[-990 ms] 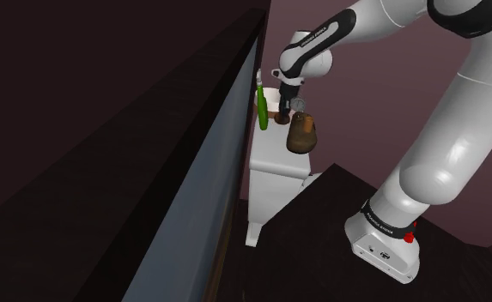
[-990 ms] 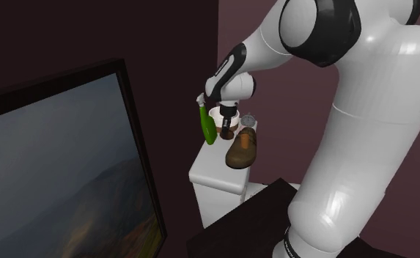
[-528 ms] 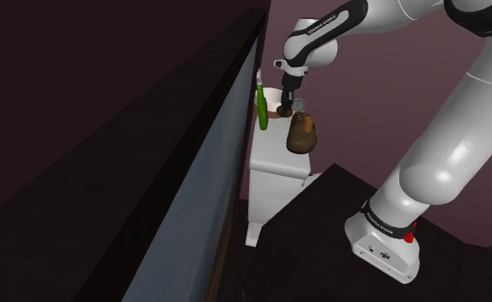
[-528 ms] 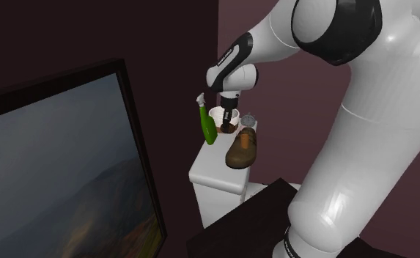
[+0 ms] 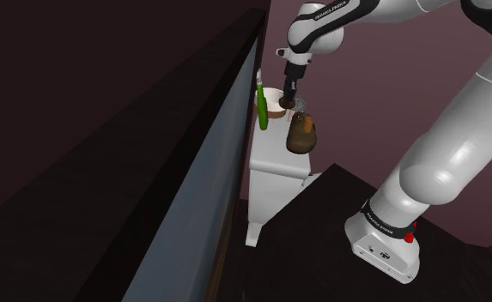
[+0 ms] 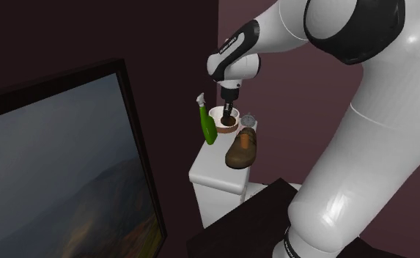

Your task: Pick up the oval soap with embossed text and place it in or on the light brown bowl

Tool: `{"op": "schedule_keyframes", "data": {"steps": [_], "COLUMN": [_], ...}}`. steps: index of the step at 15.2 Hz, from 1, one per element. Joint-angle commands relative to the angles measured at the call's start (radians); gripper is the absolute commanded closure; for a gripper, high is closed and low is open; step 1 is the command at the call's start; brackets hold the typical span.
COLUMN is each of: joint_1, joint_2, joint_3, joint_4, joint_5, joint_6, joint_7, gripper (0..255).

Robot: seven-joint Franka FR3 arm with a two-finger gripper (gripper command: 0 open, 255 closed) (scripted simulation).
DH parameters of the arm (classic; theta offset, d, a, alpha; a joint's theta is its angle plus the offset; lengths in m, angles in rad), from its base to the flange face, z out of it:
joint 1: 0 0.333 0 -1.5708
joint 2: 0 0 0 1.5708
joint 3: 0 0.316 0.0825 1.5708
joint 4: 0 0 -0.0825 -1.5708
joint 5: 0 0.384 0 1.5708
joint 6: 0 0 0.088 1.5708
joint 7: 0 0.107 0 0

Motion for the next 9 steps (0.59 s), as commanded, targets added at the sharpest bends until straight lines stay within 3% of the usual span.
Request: {"op": "schedule_keyframes", "data": {"steps": [1,8,9], "joint_1": [0.001,0.001,-0.003], "joint_2": [-0.013,-0.05,-0.012], "joint_3": [0.001,0.003,-0.004], "joint_4": [0.015,0.066,0.109], "joint_5": [-0.005,-0.019,-0.008], "joint_6": [-0.028,-0.114,-0.121], "joint_7": [0.007,0.02,0.003], "gripper": [255,255,255]}}
